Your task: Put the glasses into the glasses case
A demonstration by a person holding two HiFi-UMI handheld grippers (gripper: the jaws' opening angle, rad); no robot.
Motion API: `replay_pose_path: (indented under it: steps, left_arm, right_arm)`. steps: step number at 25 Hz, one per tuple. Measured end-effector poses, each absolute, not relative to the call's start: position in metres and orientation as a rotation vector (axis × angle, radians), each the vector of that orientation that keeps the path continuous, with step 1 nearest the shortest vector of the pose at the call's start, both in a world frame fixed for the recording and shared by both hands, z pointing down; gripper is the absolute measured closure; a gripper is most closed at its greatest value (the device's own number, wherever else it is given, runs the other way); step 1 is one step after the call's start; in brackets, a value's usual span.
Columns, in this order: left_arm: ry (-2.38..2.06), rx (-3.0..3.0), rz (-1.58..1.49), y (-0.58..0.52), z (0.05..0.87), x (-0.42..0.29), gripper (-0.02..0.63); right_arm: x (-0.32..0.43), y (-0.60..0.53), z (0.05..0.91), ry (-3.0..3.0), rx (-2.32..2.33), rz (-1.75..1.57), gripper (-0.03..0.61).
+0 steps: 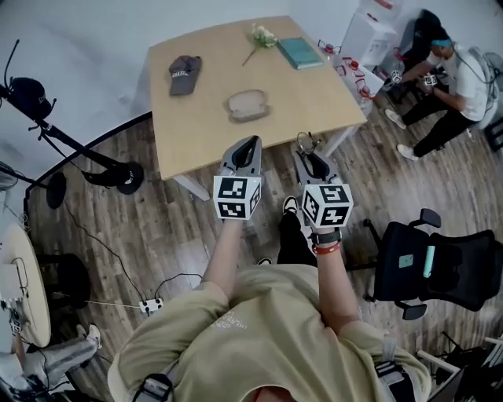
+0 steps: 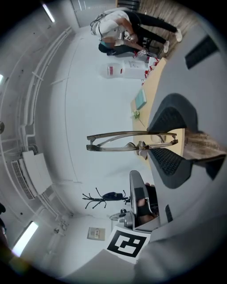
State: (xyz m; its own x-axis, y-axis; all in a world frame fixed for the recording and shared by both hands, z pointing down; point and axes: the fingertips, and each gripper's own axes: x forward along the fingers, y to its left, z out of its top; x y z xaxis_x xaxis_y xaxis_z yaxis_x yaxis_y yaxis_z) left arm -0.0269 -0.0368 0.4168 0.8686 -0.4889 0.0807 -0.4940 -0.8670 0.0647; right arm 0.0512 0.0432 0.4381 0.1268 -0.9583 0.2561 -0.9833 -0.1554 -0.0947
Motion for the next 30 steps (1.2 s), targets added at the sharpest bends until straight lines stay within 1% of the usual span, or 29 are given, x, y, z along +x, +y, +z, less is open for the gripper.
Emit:
replay_pose_path:
  steps: [5, 10, 15, 19, 23, 30]
  left_arm:
    - [-0.963, 2.915, 0.083, -0.095, 0.417, -0.007, 0.591]
    - [-1.112, 2.869, 0.095, -0.162, 0.404, -0.002, 0.591]
    - [-1.223, 2.826, 0.116, -0.214, 0.397, 0.025, 0.591]
    - [-1.302, 2.805, 0.124, -0.247, 0.393, 0.047, 0.591]
    - [-1.365, 2.813, 0.145, -0.280, 0.391, 0.067, 0.591]
    - [-1.482, 2.744, 0.143, -0.325, 0.396, 0.095, 0.591]
  right_arm:
    - [0.079, -0.024, 0.437, -2.111, 2.158, 0.365, 0.457]
    - [0.100, -0.105, 0.421, -2.205, 2.047, 0.353, 0.457]
    - [0.132, -0.168, 0.410, -2.287, 1.957, 0.362, 0.457]
    - [0.148, -0.206, 0.410, -2.383, 1.836, 0.397, 0.457]
    - [0.175, -0.243, 0.406, -2.389, 1.779, 0.350, 0.457]
    - [0.196, -0.303, 0.409, -2.507, 1.566, 0.316, 0.457]
